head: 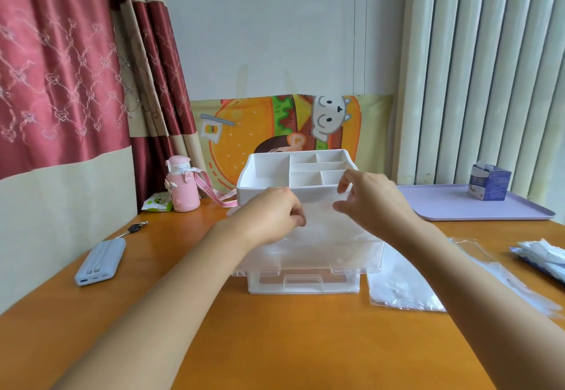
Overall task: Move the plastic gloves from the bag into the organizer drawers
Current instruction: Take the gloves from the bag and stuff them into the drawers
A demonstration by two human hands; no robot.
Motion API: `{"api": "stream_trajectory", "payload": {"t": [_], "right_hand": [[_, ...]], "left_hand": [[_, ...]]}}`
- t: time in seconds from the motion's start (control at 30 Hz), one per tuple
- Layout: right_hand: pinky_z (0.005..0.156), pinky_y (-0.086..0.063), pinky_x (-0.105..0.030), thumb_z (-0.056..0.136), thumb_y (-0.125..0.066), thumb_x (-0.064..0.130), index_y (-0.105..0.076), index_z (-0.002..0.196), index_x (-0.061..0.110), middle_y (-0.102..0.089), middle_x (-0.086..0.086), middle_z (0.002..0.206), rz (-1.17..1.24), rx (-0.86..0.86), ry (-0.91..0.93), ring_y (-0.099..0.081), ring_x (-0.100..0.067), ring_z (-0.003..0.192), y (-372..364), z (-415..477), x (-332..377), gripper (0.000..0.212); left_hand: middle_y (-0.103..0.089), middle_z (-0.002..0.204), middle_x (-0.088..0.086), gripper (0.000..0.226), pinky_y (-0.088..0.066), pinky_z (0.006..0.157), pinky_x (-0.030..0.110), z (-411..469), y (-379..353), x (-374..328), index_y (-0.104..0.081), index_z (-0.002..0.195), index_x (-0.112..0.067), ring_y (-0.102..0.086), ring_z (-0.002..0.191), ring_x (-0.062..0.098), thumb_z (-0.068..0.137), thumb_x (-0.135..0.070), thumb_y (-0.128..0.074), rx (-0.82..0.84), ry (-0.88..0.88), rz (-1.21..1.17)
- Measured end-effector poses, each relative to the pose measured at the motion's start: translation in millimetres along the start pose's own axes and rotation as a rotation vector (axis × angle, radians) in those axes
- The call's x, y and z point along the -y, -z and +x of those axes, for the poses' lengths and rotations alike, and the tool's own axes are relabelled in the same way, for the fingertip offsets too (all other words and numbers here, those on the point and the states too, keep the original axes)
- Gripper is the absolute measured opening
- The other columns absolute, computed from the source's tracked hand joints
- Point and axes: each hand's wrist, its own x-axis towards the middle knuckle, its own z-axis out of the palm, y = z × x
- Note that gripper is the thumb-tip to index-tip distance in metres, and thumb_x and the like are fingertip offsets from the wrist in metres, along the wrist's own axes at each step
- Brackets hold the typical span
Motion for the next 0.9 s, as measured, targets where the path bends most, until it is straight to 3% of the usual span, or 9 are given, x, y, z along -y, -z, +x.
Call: {"api": "stream_trajectory", "payload": {"t": [0.1,0.13,0.23,0.3,0.37,0.43,0.57,0.77,0.9], "right_hand": [[0.065,-0.042,-0.028,0.081,-0.073,0.028,-0.059,0.096,0.022,-0.052,0.004,0.089,-0.005,-0.128,0.06,-0.055,-0.02,0.079,7.4,-6.9,3.2,0.021],[0.063,-0.041,-0.022,0.081,-0.073,0.023,-0.06,0.092,0.022,-0.051,0.007,0.083,0.068,-0.135,0.112,-0.053,-0.015,0.074,11.7,-9.8,8.2,0.016],[0.06,-0.04,-0.004,0.086,-0.061,0.005,-0.071,0.087,0.022,-0.058,0.017,0.074,0.23,0.072,0.218,-0.055,0.0,0.07,21.8,-12.6,26.3,0.019],[0.07,-0.044,-0.005,0.088,-0.045,-0.006,-0.074,0.1,0.022,-0.067,0.012,0.09,0.131,0.273,0.213,-0.063,-0.006,0.089,18.4,-9.1,32.2,0.042],[0.089,-0.044,-0.018,0.089,-0.037,-0.008,-0.068,0.116,0.023,-0.064,0.004,0.12,-0.02,0.427,0.192,-0.058,-0.015,0.112,6.4,-3.8,32.8,0.052],[0.1,-0.036,-0.023,0.092,-0.041,-0.001,-0.058,0.13,0.025,-0.052,0.003,0.139,-0.094,0.505,0.167,-0.047,-0.017,0.126,-4.6,-0.9,30.8,0.049],[0.109,-0.026,-0.027,0.098,-0.049,0.03,-0.033,0.148,0.025,-0.034,0.003,0.152,-0.207,0.67,0.181,-0.032,-0.018,0.138,-9.6,3.1,31.3,0.053],[0.107,-0.031,-0.031,0.097,-0.041,0.05,-0.04,0.143,0.025,-0.046,0.002,0.142,-0.299,0.746,0.216,-0.042,-0.019,0.127,-25.5,18.7,30.1,0.052],[0.109,-0.032,-0.03,0.095,-0.051,0.04,-0.044,0.141,0.025,-0.046,0.002,0.142,-0.319,0.743,0.261,-0.042,-0.018,0.128,-15.5,17.5,28.4,0.049]], "left_hand": [[-0.071,0.103,-0.002,0.018,-0.047,0.074,0.021,4.0,-7.8,10.9,-0.074,0.104,-0.017,-0.063,0.094,0.013,0.091,-0.019,-0.062,0.096,0.025,-0.014],[-0.07,0.105,-0.003,0.019,-0.046,0.073,0.018,4.6,-8.2,12.9,-0.074,0.106,-0.017,-0.063,0.094,0.012,0.09,-0.019,-0.064,0.113,0.028,-0.036],[-0.07,0.108,-0.005,0.021,-0.045,0.081,0.018,5.7,-7.2,13.4,-0.073,0.108,-0.017,-0.063,0.097,0.01,0.088,-0.018,-0.066,0.134,0.024,-0.08],[-0.07,0.107,-0.002,0.02,-0.048,0.088,0.024,6.6,-6.9,11.9,-0.074,0.106,-0.016,-0.064,0.099,0.013,0.088,-0.016,-0.066,0.134,0.018,-0.064],[-0.07,0.107,-0.001,0.02,-0.049,0.087,0.024,6.4,-6.8,11.2,-0.073,0.106,-0.015,-0.064,0.098,0.014,0.089,-0.013,-0.065,0.146,0.014,-0.03],[-0.068,0.114,0.0,0.025,-0.048,0.085,0.023,7.7,-7.4,12.0,-0.071,0.113,-0.016,-0.063,0.101,0.016,0.089,-0.012,-0.064,0.163,0.014,0.016],[-0.057,0.131,0.005,0.043,-0.047,0.089,0.032,15.6,-7.6,14.6,-0.056,0.132,-0.013,-0.056,0.114,0.025,0.09,-0.019,-0.061,0.263,0.055,0.178],[-0.048,0.143,0.004,0.055,-0.039,0.105,0.033,24.5,-6.4,10.9,-0.043,0.141,-0.016,-0.047,0.127,0.023,0.094,-0.045,-0.049,0.459,0.117,0.233],[-0.047,0.144,-0.005,0.057,-0.037,0.102,0.026,14.2,5.0,10.5,-0.046,0.142,-0.022,-0.047,0.128,0.017,0.093,-0.05,-0.053,0.419,0.098,0.085]]}}
